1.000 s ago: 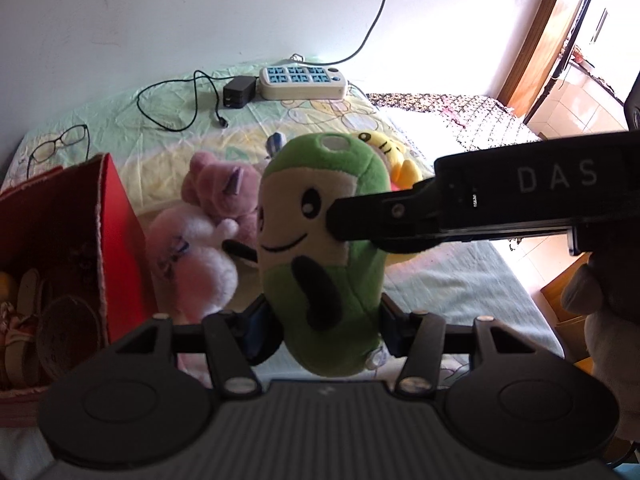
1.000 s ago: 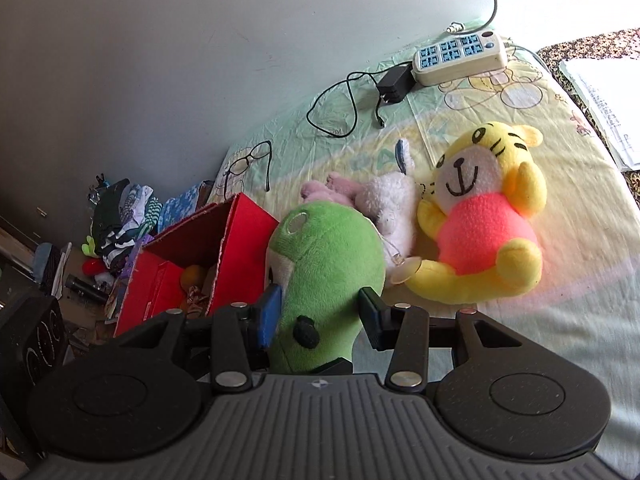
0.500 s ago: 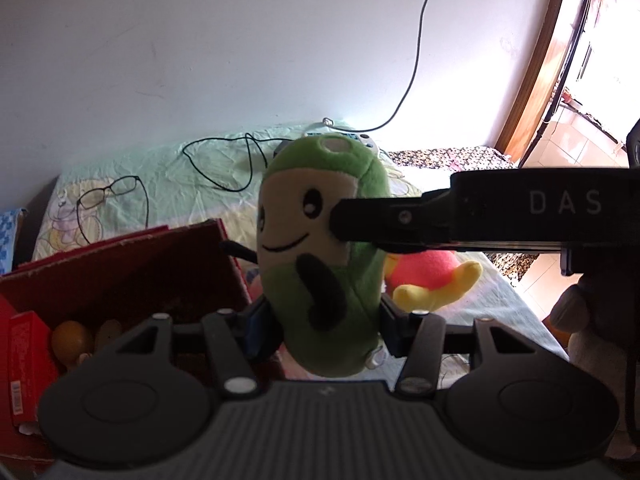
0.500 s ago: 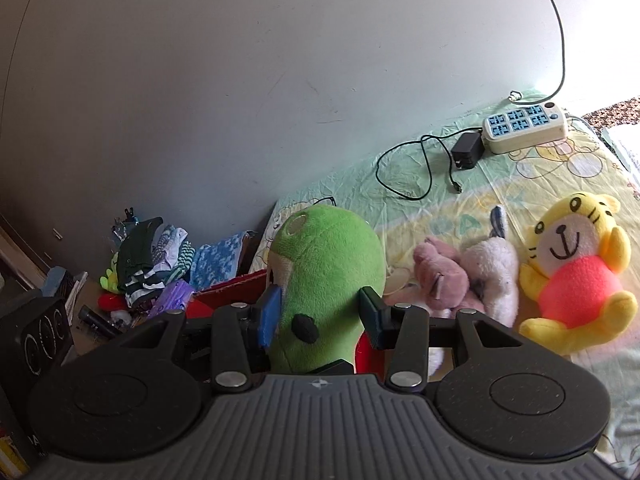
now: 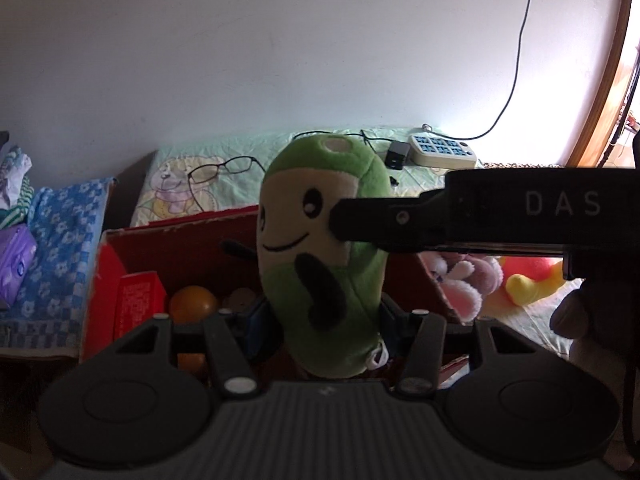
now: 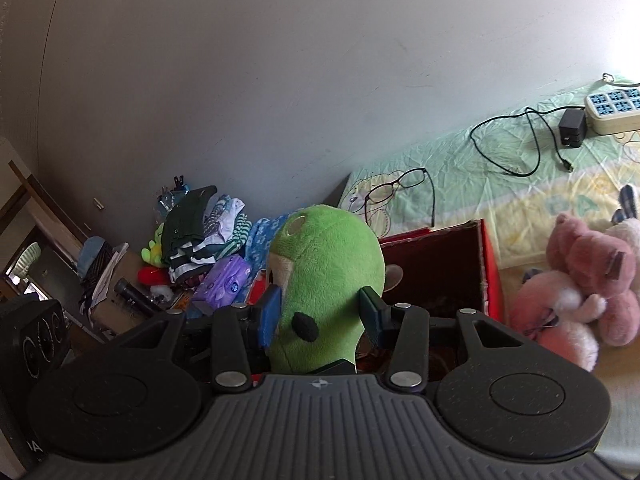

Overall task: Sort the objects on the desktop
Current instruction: 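Lift the green plush with both grippers and carry it toward the red box, then lower the green plush into the red box with both grippers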

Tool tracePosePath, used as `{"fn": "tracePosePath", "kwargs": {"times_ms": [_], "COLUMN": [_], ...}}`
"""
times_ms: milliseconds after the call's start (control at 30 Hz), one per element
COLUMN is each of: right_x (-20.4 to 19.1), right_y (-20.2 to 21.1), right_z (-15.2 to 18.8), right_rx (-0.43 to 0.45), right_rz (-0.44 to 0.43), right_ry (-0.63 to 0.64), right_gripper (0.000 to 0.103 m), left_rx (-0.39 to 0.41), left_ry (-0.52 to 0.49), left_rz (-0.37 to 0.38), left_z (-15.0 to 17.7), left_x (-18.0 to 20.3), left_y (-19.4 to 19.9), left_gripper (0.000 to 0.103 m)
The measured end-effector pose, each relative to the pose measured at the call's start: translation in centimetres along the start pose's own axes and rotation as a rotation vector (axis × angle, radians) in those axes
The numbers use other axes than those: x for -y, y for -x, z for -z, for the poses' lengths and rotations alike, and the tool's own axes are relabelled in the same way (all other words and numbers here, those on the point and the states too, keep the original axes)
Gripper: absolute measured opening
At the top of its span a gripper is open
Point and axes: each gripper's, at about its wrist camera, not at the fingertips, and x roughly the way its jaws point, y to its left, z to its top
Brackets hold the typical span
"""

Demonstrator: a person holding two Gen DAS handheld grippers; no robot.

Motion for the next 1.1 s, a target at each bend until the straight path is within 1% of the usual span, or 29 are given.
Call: {"fn": "tracePosePath", "kwargs": {"times_ms": [167, 300, 533, 667, 733, 767, 867, 967, 1033, 1100], "right_x": [-1.1, -1.6, -2.2, -2.0, -1.7, -1.5, -1.1, -0.9, -0.9, -0.9], "right_y": [-3.5, -6.4, -10.7, -12.6, -13.1, -13.2, -13.5, -13.6, -13.6, -13.5], "right_z": [0.6, 0.7, 1.5, 2.1, 2.3, 2.3, 2.4, 2.5, 2.5, 2.5], "right_rx": [-0.05, -0.107, -0.187, -0.231, -0.239, -0.239, -0.241, -0.242, -0.241, -0.241], "right_rz": [-0.075, -0.128, -0.2, -0.2, -0.195, -0.197, -0.204, -0.213, -0.219, -0.228], "right_ry": [-0.038, -0.071, -0.104, -0.114, -0.127, -0.133, -0.136, -0.147, -0.132, -0.128], "right_gripper": [0.046, 0.046, 0.046, 0.046, 0.046, 0.046, 0.047, 0.047, 0.048, 0.053], "left_rx": [-0.01, -0.024, -0.076, -0.116, -0.119, -0.117, -0.116, -0.123, -0.119, -0.109], "left_ry": [0.028, 0.074, 0.118, 0.166, 0.166, 0.162, 0.155, 0.16, 0.167, 0.163], "left_rz": [-0.09, -0.154, -0.255, -0.26, -0.26, -0.264, -0.269, -0.26, -0.246, -0.242], "left_z": [0.7, 1.3, 2.0, 2.4, 2.5, 2.5, 2.5, 2.5, 2.5, 2.5], "left_x": [-3.2, -5.5, -8.4, -9.8, -9.9, -9.9, -10.2, -10.4, -10.5, -10.5], "left_y": [0.2, -0.3, -1.7, -2.7, -3.0, -3.1, -3.4, -3.1, -2.5, -1.9], "left_gripper": [0.055, 0.055, 0.055, 0.056, 0.057, 0.06, 0.063, 0.064, 0.065, 0.066]}}
